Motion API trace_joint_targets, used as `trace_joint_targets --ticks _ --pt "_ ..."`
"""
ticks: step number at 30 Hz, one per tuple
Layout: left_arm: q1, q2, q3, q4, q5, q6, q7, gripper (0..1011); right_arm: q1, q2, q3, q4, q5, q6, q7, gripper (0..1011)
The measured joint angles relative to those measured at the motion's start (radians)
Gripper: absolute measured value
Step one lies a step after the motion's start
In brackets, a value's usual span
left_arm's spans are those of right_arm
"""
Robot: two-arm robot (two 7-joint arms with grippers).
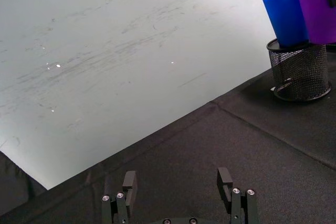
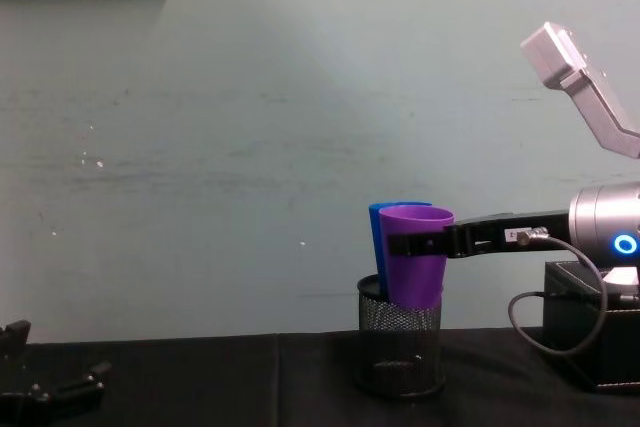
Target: Pick up one cup with a gripper and tap it against the other cup.
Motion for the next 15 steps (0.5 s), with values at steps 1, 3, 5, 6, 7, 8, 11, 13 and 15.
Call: trace_joint_targets --ticks 1,3,5,6,7,8,11,13,15 --pt "0.0 0.0 0.0 0.0 0.0 0.0 0.0 1000 0.0 0.0 0.0 0.0 0.0 0.0 0.0 726" --pt "0.0 0.0 0.0 0.0 0.0 0.0 0.0 1000 0.0 0.0 0.0 -0.001 0.0 0.0 0.0 726" --pt "0.0 0.0 0.0 0.0 0.0 0.0 0.0 1000 -0.001 0.0 0.0 -0.002 0.0 0.0 0.0 726" --pt "0.0 0.0 0.0 0.0 0.0 0.0 0.0 1000 -0.001 0.0 0.0 -0.002 0.0 0.0 0.0 726" --pt "0.0 0.0 0.0 0.0 0.0 0.0 0.0 1000 -0.001 0.001 0.0 -0.002 0.0 0.0 0.0 726" --pt "0.0 0.0 0.0 0.0 0.0 0.0 0.0 1000 -0.002 0.001 0.0 -0.002 0.0 0.0 0.0 726" --pt "0.0 0.0 0.0 0.0 0.0 0.0 0.0 1000 -0.002 0.001 0.0 -0.003 0.001 0.0 0.0 726" --pt "0.0 0.0 0.0 0.0 0.0 0.0 0.0 1000 -0.003 0.001 0.0 -0.003 0.001 0.0 0.0 726" --pt "0.0 0.0 0.0 0.0 0.0 0.0 0.0 1000 -0.003 0.001 0.0 -0.003 0.001 0.0 0.0 726"
